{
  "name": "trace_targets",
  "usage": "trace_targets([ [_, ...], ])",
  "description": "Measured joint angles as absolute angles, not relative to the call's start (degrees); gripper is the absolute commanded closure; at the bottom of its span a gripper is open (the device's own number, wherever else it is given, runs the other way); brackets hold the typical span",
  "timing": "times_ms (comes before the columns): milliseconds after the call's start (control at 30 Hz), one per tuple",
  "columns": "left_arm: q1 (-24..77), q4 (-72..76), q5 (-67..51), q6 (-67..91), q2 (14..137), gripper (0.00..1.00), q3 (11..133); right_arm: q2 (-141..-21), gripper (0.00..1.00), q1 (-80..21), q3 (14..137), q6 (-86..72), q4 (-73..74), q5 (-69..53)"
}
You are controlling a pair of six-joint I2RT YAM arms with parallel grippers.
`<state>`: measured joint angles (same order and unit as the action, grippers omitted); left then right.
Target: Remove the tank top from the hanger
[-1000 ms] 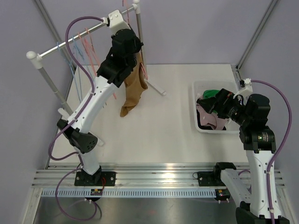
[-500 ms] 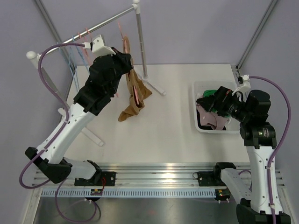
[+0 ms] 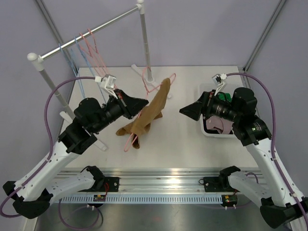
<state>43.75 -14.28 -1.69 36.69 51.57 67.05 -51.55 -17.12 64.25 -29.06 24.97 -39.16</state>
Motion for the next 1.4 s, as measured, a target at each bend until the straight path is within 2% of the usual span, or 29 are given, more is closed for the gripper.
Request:
trace_targets([
  [133, 45.45, -11.97, -10.17, 39.16, 49.71, 1.0, 60.18, -52.47, 0.08, -25.28, 62.3, -29.63, 20.1, -33.56],
  [267, 47.37, -11.55, -13.56, 40.77, 49.63, 1.0, 55.61, -54.19, 0.19, -31.59, 61.36, -29.5, 17.39, -26.11],
  [400, 48.58, -11.0, -13.76, 41.71, 49.04, 1.0, 53.28, -57.39, 0.25, -36.27, 61.43, -29.02, 17.17, -15.62],
  [633, 49.32, -11.16, -10.63, 42.02, 46.72, 1.0, 52.18, -61.71, 0.28, -40.47, 61.89, -28.4, 18.83, -3.25],
  [800, 49.69, -11.07, -8.91, 42.04, 46.39, 1.0, 52.18, -61.69, 0.28, -40.66, 61.58, -28.49, 17.82, -0.75],
  [900, 49.74, -11.11, -7.92, 42.02, 46.11, 1.0, 52.18, -61.14, 0.22, -40.73, 60.69, -29.15, 17.21, 1.28],
  [1067, 49.82, -11.2, -5.69, 41.67, 45.56, 1.0, 52.18, -57.06, 0.2, -40.77, 57.76, -30.96, 16.95, 5.39],
  [1400, 50.28, -11.44, -3.95, 41.43, 45.39, 1.0, 52.14, -57.89, 0.23, -40.8, 56.21, -35.68, 11.53, 0.32],
])
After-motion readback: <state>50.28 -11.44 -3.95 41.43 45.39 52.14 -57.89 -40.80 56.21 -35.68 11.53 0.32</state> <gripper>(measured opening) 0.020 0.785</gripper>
